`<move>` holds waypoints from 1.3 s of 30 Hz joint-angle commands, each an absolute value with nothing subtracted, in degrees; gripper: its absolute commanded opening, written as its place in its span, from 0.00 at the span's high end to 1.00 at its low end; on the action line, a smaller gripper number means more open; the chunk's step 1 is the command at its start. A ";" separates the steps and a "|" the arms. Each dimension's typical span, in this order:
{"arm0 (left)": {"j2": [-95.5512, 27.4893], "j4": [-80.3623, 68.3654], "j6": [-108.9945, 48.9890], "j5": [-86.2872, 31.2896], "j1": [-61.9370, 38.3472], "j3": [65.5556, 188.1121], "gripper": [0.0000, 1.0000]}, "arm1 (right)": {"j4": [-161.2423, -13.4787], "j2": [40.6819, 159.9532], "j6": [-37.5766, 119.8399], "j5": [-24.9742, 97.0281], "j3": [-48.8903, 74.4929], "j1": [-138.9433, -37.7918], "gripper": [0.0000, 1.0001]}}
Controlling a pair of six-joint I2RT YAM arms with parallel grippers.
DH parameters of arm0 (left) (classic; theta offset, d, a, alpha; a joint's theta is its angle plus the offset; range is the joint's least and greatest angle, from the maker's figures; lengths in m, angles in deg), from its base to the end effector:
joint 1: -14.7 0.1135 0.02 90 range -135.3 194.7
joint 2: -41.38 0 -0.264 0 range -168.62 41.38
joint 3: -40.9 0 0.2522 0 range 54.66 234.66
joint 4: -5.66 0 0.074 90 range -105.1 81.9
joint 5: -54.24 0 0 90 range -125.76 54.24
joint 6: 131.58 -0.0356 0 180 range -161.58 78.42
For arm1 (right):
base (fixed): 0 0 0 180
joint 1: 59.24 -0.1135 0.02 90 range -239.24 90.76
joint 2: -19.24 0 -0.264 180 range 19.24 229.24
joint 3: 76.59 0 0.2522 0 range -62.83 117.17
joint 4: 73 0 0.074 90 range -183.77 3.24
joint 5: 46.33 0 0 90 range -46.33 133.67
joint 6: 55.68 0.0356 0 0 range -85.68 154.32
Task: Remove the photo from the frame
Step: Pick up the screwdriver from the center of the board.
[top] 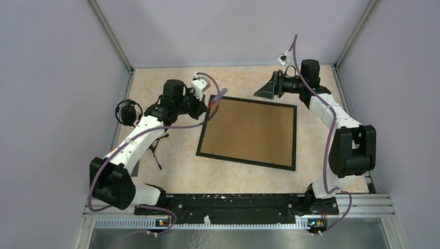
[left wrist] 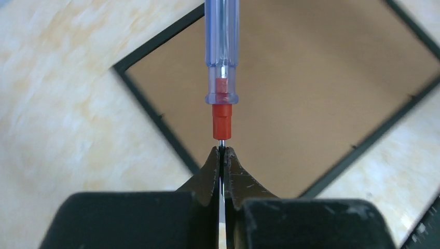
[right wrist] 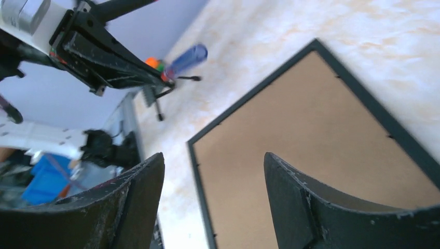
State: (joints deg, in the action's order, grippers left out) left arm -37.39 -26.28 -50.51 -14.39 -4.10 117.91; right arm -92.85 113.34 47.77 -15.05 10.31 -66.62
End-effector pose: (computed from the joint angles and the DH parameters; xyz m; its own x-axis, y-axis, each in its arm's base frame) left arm 0.2891 -0.1121 0.3052 -0.4277 0.2983 -0.8533 0.6615 0.7466 -0.0706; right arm 0.3645 0.0779 0.3032 -0.6297 0.0402 -0.7758 -0.6941 0.4193 0.5852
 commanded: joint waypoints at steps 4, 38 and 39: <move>-32.35 -31.73 -60.93 7.00 -9.05 123.54 1.00 | -55.07 108.71 82.94 -33.81 1.50 -68.04 0.26; -35.53 -34.63 -65.46 6.01 -20.97 130.07 1.00 | -80.60 101.05 69.66 -26.15 -0.09 -80.33 0.53; -35.72 -34.64 -65.57 5.85 -21.00 130.03 1.00 | -80.95 100.92 69.32 -26.48 -0.09 -80.40 0.53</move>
